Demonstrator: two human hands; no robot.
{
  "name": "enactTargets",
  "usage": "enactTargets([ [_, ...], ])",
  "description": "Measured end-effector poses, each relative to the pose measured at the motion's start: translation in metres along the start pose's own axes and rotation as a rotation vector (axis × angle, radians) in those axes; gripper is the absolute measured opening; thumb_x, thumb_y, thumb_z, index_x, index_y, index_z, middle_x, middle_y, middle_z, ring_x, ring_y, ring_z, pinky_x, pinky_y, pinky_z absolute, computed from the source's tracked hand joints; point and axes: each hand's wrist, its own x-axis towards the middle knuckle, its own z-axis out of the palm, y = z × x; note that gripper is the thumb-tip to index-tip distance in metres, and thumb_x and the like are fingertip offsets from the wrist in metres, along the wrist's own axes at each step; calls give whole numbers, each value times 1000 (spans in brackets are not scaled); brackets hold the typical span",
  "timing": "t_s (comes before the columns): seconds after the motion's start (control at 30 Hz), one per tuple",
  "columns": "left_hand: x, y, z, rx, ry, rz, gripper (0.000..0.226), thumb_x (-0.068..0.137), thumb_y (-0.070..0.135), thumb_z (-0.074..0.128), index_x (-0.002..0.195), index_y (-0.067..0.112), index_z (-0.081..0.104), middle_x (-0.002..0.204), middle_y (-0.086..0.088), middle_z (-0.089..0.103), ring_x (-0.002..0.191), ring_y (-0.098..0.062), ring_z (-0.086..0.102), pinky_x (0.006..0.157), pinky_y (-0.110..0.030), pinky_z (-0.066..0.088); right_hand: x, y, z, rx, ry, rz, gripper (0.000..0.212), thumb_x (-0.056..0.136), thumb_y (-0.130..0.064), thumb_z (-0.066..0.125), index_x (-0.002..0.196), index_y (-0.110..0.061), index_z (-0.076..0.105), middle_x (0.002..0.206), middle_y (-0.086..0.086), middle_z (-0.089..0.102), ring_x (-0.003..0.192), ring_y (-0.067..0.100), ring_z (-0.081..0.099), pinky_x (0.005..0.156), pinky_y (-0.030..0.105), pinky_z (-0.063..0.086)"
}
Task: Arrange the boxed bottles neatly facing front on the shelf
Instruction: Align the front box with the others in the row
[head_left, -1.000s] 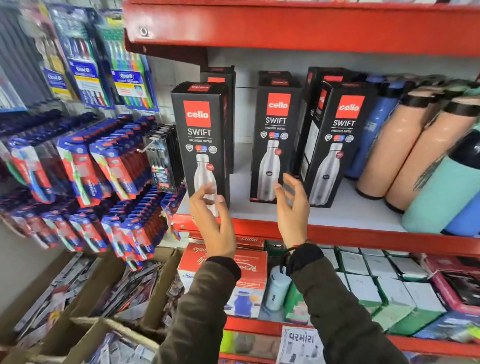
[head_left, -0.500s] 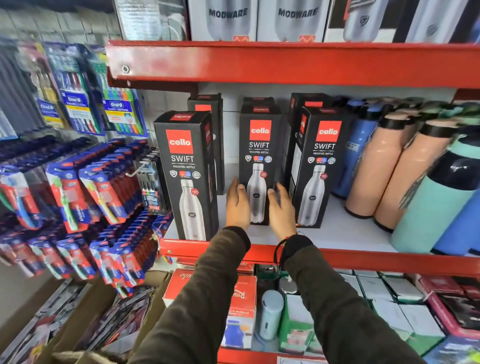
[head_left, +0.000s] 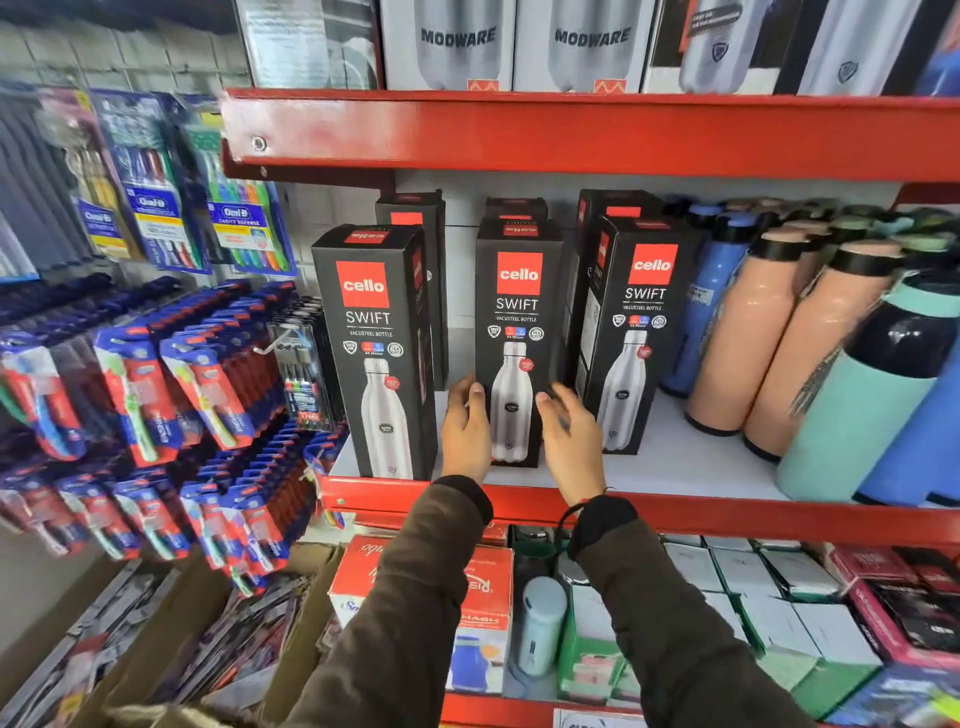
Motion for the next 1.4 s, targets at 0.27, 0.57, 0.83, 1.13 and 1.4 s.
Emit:
enactTargets([
  [0.27,-31,-1,-12,-1,19,32,31,105,30,41,132,23,55,122,13,57,117,-3,50,96,-14,32,-30,-5,-11,35,-6,-3,39,100,-34,56,136,-20,59,133,3,67,125,11,60,107,28,44],
  [0.57,-51,2,-21,27,8,43,32,105,34,41,132,25,55,120,13,58,114,-5,51,97,-20,31,-51,-13,-16,26,7,-31,37,100,-33,55,136,-22,59,127,-8,65,126,9,58,104,23,42],
  [0.83,-55,8,-18,80,7,25,37,106,28,38,141,20,50,132,4,57,119,-7,48,100,-20,30,-52,-16,-20,0,-51,-9,41,102,-33,53,141,-21,54,138,0,61,129,11,55,103,19,38],
  [1.13,-93,-6,11,87,408,344,42,94,9,46,135,19,52,134,1,54,125,-25,52,107,-51,41,-47,-7,-70,39,26,-35,30,102,-29,53,129,-21,62,131,4,61,109,19,63,91,20,52],
  [1.4,-111,10,84,124,64,660,36,102,15,41,136,24,49,132,6,51,127,-14,51,112,-32,39,-4,9,-125,16,99,-67,38,102,-22,54,139,-16,52,145,6,54,120,13,55,90,2,38],
])
